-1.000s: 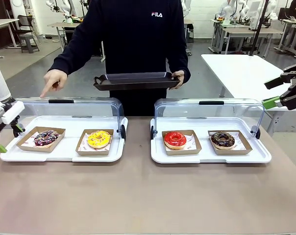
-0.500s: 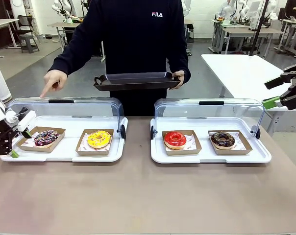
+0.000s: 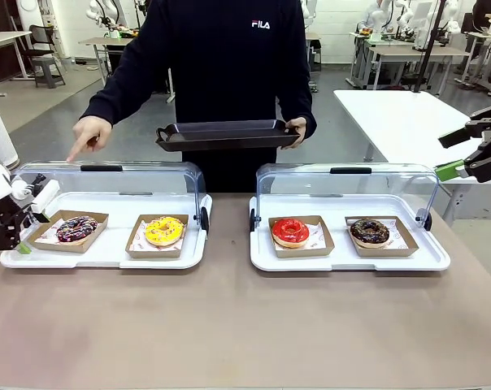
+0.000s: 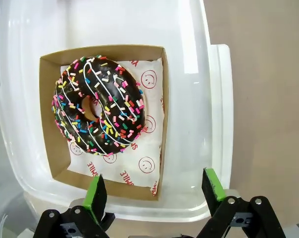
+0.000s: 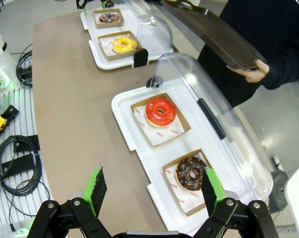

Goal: Provide the desired donut to the person.
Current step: Pick up and lift the Paper togo box containing the Donut pointed at by the person.

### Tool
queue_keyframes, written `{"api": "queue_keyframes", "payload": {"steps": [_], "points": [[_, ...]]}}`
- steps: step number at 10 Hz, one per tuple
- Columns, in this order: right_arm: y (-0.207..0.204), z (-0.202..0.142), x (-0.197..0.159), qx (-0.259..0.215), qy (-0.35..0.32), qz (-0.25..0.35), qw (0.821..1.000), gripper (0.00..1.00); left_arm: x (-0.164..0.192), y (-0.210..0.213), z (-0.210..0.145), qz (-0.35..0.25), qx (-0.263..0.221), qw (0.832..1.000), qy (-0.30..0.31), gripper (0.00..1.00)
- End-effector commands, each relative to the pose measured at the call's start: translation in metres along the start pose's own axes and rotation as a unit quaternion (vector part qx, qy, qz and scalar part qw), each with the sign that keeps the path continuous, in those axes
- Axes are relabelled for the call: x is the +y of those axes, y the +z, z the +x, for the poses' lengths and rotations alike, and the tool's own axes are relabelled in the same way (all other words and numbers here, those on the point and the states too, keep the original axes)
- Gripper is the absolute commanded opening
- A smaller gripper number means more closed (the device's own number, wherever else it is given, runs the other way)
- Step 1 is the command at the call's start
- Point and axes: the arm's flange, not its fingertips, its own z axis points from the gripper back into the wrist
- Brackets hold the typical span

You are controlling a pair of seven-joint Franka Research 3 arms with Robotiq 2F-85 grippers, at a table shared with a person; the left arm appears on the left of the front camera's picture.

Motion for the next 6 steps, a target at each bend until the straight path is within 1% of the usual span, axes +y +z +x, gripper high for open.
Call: {"api": "queue_keyframes", "payload": {"steps": [1,2,4,5,6], "points": [[-0.0017,0.0002,-0.0010,-0.003,0.000,0.000,1.000,1.00,0.0036,-0.0038,-0.0005,-0.003,-0.012,1.000,-0.003,1.00],[-0.0017,0.0002,-0.0010,-0.003,0.000,0.000,1.000,1.00,0.0037,-0.0068,-0.0003,-0.009,-0.010,1.000,0.003,1.00],[-0.0017,0.0002,-0.0010,-0.003,0.000,0.000,1.000,1.00,0.0065,-0.0109,-0.0020,-0.001,-0.009,1.000,0.001,1.00],[-0.0017,0.0002,-0.0010,-0.003,0.000,0.000,1.000,1.00,0.0078,-0.0125,-0.0022,-0.004,-0.010,1.000,-0.002,0.40],[-0.0017,0.0002,-0.0010,-0.003,0.000,0.000,1.000,1.00,0.0084,-0.0137,-0.0027,-0.005,-0.011,1.000,-0.001,0.40]]}}
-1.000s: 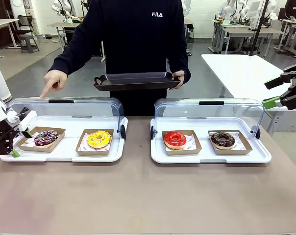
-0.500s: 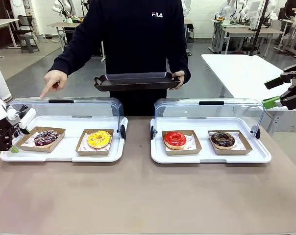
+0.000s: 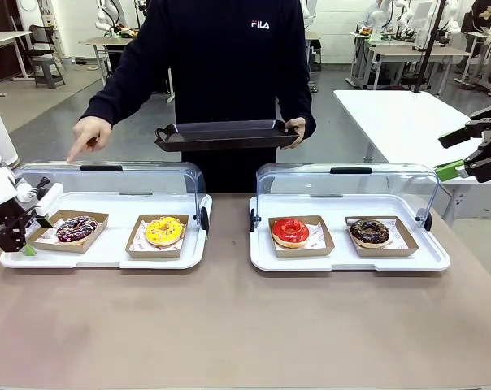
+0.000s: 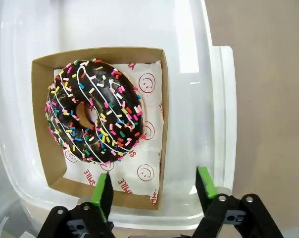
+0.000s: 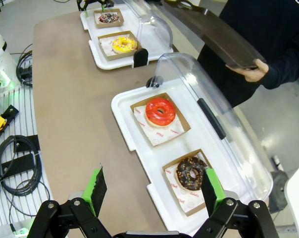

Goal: Provide the desired donut to the person.
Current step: Pick up and lift the Paper togo box containing the Donut pointed at by the person.

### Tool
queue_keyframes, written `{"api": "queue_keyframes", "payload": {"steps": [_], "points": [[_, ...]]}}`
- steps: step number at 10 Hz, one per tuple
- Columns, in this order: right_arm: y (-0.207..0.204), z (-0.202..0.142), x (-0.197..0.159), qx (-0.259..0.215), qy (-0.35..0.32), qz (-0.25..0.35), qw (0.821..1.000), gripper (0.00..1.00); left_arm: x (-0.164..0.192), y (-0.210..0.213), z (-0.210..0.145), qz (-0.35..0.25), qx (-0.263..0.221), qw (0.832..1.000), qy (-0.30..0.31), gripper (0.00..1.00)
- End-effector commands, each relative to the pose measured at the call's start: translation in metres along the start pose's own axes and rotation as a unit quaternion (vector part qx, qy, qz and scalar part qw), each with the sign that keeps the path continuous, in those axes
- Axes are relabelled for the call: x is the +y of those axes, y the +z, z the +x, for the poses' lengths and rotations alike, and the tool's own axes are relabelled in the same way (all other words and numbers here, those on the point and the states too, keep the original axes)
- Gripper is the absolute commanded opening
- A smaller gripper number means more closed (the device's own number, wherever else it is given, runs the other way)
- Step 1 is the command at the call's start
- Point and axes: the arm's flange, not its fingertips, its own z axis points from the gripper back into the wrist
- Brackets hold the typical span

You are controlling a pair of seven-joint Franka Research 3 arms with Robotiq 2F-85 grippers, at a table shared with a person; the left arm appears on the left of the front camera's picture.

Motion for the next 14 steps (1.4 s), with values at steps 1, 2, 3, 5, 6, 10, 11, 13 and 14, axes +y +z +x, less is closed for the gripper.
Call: {"api": "queue_keyframes", "payload": {"steps": [1,2,3,5,6,10,11,13,14], "points": [[-0.002,0.000,-0.001,-0.003,0.000,0.000,1.000,1.00,0.006,-0.006,-0.008,0.007,-0.012,1.000,0.005,0.00],[-0.002,0.000,-0.001,-0.003,0.000,0.000,1.000,1.00,0.006,-0.007,-0.008,0.002,-0.012,1.000,0.009,0.38],[-0.002,0.000,-0.001,-0.003,0.000,0.000,1.000,1.00,0.007,-0.008,-0.009,-0.004,-0.012,1.000,0.013,0.00],[-0.002,0.000,-0.001,-0.003,0.000,0.000,1.000,1.00,0.006,-0.009,-0.011,-0.021,-0.005,0.999,0.024,0.00],[-0.002,0.000,-0.001,-0.003,0.000,0.000,1.000,1.00,0.007,-0.008,-0.011,-0.019,-0.007,0.999,0.026,0.00],[-0.002,0.000,-0.001,-0.003,0.000,0.000,1.000,1.00,0.003,-0.003,-0.010,-0.031,-0.013,0.999,0.022,0.00],[-0.002,0.000,-0.001,-0.003,0.000,0.000,1.000,1.00,0.001,-0.001,-0.008,-0.030,-0.012,0.999,0.021,0.00],[-0.002,0.000,-0.001,-0.003,0.000,0.000,1.000,1.00,-0.011,0.013,0.001,-0.015,-0.003,1.000,0.008,0.00],[-0.002,0.000,-0.001,-0.003,0.000,0.000,1.000,1.00,-0.021,0.024,0.009,-0.014,-0.002,1.000,-0.008,0.00]]}}
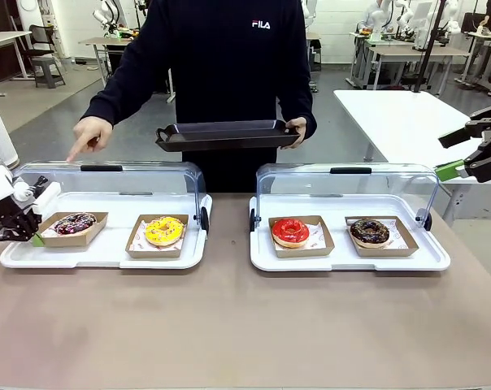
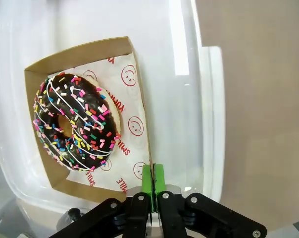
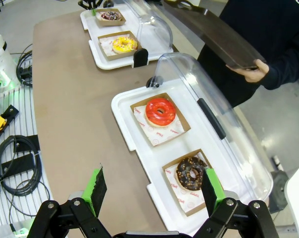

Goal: Provide the desired donut to the person.
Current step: Pick up and lift the Paper togo box containing the Donut pointed at by the person.

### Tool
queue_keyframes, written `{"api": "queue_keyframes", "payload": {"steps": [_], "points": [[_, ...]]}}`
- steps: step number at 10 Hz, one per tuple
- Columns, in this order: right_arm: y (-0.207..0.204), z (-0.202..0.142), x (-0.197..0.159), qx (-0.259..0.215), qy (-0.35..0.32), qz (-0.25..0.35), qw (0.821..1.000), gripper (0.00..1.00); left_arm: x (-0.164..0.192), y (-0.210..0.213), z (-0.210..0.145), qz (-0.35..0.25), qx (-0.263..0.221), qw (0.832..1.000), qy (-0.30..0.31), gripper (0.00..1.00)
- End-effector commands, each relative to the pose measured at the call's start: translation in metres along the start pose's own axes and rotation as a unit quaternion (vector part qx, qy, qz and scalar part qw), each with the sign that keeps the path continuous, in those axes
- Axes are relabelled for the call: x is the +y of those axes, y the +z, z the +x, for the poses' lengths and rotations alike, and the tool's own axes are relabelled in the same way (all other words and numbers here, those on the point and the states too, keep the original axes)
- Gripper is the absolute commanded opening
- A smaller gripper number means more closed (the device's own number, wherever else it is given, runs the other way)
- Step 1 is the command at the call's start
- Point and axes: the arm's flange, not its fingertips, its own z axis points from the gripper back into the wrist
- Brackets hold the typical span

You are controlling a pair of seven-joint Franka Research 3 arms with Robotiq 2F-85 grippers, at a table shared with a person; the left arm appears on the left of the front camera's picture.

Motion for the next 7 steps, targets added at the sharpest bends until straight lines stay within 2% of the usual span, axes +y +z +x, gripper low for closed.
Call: {"api": "queue_keyframes", "payload": {"steps": [1,3,7], "points": [[-0.002,0.000,-0.001,-0.003,0.000,0.000,1.000,1.00,-0.028,0.022,0.017,0.005,0.022,1.000,-0.016,0.00],[-0.002,0.000,-0.001,-0.003,0.000,0.000,1.000,1.00,-0.049,0.038,0.026,0.028,0.039,0.998,-0.038,0.00],[-0.002,0.000,-0.001,-0.003,0.000,0.000,1.000,1.00,-0.092,0.057,0.026,0.032,0.012,0.997,-0.064,0.00]]}}
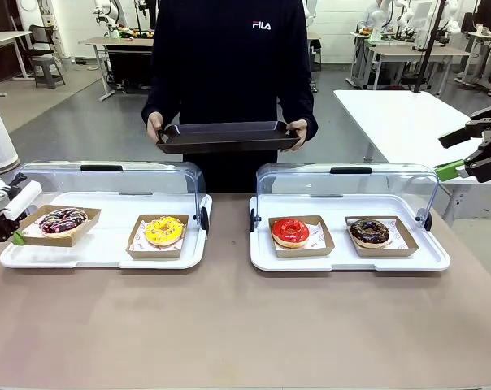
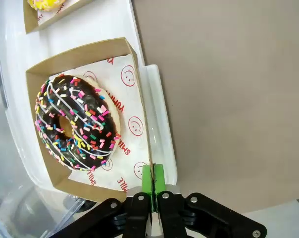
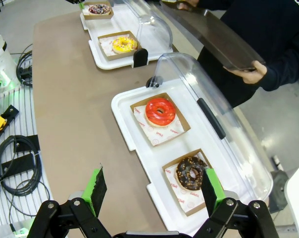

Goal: Provide the desired donut to the person.
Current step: Pick up and lift the Paper togo box containing the Donut pointed at by the person.

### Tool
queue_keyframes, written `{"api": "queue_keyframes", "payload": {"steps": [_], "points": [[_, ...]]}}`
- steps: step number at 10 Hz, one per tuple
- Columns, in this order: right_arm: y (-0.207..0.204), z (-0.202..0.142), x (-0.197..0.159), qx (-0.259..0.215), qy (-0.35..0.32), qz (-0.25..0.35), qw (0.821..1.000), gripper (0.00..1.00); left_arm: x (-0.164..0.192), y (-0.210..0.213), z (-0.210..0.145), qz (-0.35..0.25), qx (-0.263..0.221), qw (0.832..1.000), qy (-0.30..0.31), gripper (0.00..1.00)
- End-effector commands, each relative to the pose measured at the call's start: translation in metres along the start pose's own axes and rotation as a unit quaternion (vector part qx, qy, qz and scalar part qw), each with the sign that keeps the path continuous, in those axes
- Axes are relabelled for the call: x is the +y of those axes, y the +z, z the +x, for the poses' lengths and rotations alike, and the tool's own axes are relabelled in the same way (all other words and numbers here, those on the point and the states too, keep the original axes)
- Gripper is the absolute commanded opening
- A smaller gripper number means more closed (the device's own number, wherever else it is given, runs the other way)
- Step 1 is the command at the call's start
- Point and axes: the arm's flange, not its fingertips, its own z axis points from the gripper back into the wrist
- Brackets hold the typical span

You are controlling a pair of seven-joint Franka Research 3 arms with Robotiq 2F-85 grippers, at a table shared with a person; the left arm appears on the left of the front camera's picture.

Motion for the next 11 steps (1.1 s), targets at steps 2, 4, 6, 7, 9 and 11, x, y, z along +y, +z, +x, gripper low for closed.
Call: {"api": "queue_keyframes", "payload": {"steps": [2,4,6,7,9,11], "points": [[-0.002,0.000,-0.001,-0.003,0.000,0.001,1.000,1.00,-0.053,0.022,0.001,0.003,-0.048,0.999,-0.010,0.00],[-0.002,0.000,-0.001,-0.003,0.000,0.001,1.000,1.00,-0.076,0.065,0.003,0.005,-0.079,0.997,-0.018,0.00],[-0.002,0.000,-0.001,-0.003,0.000,0.001,1.000,1.00,-0.085,0.111,0.019,0.047,-0.077,0.996,-0.028,0.00],[-0.002,0.000,-0.001,-0.003,0.000,0.001,1.000,1.00,-0.085,0.130,0.030,0.075,-0.066,0.994,-0.040,0.00],[-0.002,0.000,-0.001,-0.003,0.000,0.001,1.000,1.00,-0.079,0.150,0.043,0.095,-0.069,0.990,-0.073,0.00],[-0.002,0.000,-0.001,-0.003,0.000,0.001,1.000,1.00,-0.065,0.171,0.029,0.092,-0.067,0.991,-0.064,0.00]]}}
